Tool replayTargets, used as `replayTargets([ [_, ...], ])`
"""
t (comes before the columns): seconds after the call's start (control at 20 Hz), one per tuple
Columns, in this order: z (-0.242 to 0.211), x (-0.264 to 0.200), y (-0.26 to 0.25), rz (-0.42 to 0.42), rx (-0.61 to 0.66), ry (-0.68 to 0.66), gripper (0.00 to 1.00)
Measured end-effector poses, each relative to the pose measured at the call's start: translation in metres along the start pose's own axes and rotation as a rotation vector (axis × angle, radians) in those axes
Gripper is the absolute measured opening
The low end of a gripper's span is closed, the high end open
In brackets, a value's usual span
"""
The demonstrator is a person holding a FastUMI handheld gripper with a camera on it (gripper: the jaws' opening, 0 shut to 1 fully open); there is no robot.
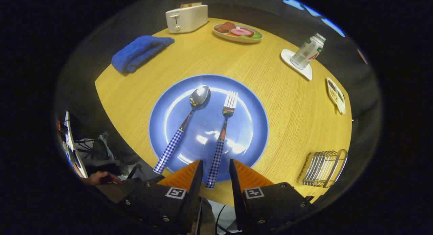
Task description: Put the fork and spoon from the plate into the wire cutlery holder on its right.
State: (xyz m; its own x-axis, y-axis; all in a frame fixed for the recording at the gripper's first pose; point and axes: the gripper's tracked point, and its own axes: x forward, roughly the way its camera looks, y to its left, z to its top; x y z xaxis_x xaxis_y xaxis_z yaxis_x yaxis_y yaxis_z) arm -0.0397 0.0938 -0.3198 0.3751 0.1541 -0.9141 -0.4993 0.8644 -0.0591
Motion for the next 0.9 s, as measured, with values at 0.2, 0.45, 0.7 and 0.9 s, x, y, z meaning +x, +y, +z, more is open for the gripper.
replayTargets([
  [0.2, 0.002, 0.003, 0.000, 0.008, 0.024, 0.012, 0.48],
  [0.45, 0.007, 0.018, -0.011, 0.029, 0.041, 0.055, 0.10],
  [0.7, 0.012, 0.006, -0.006, 0.061, -0.010, 0.091, 0.02],
  [0.9, 0.013, -0.026, -0.028, 0.039, -0.186, 0.122, 0.02],
])
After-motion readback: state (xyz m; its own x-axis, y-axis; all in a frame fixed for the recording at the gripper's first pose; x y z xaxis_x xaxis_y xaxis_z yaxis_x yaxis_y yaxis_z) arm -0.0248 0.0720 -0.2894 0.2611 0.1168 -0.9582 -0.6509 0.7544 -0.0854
